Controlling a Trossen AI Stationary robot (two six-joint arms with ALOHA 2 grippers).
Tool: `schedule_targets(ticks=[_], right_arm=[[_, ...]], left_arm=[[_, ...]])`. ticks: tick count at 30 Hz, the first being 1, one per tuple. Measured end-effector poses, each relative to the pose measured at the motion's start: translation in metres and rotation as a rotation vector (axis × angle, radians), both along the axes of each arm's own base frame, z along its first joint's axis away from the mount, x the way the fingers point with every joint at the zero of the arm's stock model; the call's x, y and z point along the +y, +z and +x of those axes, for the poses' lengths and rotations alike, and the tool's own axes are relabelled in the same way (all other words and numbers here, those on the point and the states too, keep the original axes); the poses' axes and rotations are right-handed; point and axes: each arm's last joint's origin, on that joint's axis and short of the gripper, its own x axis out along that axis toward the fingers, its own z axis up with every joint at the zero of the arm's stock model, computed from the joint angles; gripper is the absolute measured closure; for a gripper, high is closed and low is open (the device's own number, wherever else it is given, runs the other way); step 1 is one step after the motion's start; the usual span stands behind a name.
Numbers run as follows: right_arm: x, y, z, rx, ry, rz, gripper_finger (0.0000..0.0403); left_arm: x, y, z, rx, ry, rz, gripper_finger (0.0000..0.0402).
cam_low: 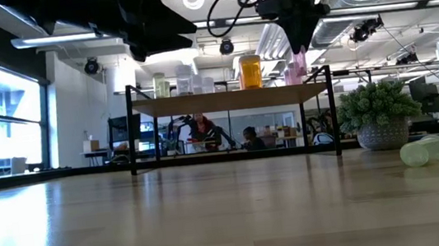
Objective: Pick and place medicine bottles onto shelf by color
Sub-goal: Put the pink pill bottle aligned with the other pink bottle on the shelf
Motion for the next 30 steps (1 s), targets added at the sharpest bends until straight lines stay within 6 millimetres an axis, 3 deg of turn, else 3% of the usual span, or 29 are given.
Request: schedule_targets(ticks=[10, 22, 26, 30], right_arm=[[0.002, 0.001, -0.004, 0.005, -0.021, 0.033, 0.0304], [0.03, 0.028, -0.019, -0.051, 0.072, -0.057, 0.0304], [0.042, 0.027, -0.015, -0.055, 0.088, -0.074, 0.0304], [0.048, 0.007, -0.011, -0.021, 0.091, -0.07, 0.0304]], left_arm=[[0.0, 0.0, 0.0, 0.0, -0.008, 0.001, 0.0158], [0.0, 0.0, 0.0, 0.0, -0.007, 0.0, 0.0158], [0.0, 0.0, 0.0, -0.001, -0.007, 0.0, 0.0158], [0.0, 0.0, 0.0, -0.001, -0.007, 0.001, 0.0158]])
